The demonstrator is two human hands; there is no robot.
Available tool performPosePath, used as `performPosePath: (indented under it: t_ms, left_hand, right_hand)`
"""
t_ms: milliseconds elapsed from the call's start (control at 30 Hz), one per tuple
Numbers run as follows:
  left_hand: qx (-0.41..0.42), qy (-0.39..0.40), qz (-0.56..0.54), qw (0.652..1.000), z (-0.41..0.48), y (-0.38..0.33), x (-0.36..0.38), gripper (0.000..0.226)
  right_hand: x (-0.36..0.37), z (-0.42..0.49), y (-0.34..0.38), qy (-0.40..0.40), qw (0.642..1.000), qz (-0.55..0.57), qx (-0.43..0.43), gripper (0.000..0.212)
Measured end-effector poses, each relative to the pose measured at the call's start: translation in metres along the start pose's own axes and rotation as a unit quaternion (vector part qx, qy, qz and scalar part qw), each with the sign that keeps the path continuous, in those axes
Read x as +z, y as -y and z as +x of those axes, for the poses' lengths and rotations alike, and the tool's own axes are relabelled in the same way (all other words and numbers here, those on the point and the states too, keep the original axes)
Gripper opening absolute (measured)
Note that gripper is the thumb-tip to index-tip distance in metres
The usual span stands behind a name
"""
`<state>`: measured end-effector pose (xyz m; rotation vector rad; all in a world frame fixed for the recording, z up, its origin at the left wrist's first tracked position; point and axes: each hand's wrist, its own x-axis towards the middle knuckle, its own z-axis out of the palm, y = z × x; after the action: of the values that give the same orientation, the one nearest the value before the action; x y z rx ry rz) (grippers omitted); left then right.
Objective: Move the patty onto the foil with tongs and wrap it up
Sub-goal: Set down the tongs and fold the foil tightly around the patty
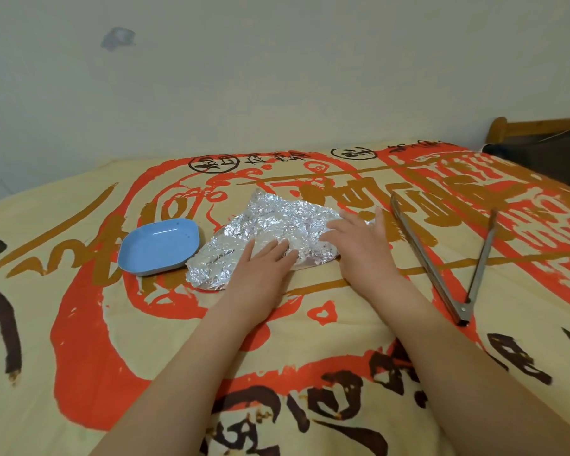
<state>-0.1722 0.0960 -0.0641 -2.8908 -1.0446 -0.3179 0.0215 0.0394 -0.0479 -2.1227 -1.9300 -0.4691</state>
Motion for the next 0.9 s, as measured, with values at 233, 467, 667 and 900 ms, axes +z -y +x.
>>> performPosePath:
  t_ms: [233,467,667,900]
  left_hand:
    - [-0.036,-0.034,0.049,0.998,0.002,-0.006,-0.003,0.041]
    - [-0.057,-0.063,-0.014,0.996,0.002,-0.003,-0.004,0.036]
    - [-0.069,-0.061,-0.17,0.981,0.0,-0.01,-0.003,0.049]
    - [-0.045,-0.055,-0.18,0.981,0.005,-0.023,0.005,0.046]
  right_hand:
    - [-0.022,0.003,0.013,0.074,0.994,-0.073,0.018,0.03]
    - [-0.038,0.006,0.021,0.148,0.988,-0.05,0.006,0.022]
    - [-0.058,-0.001,0.027,0.198,0.98,0.02,-0.017,0.029]
    - [-0.08,0.01,0.039,0.225,0.972,-0.038,-0.047,0.03]
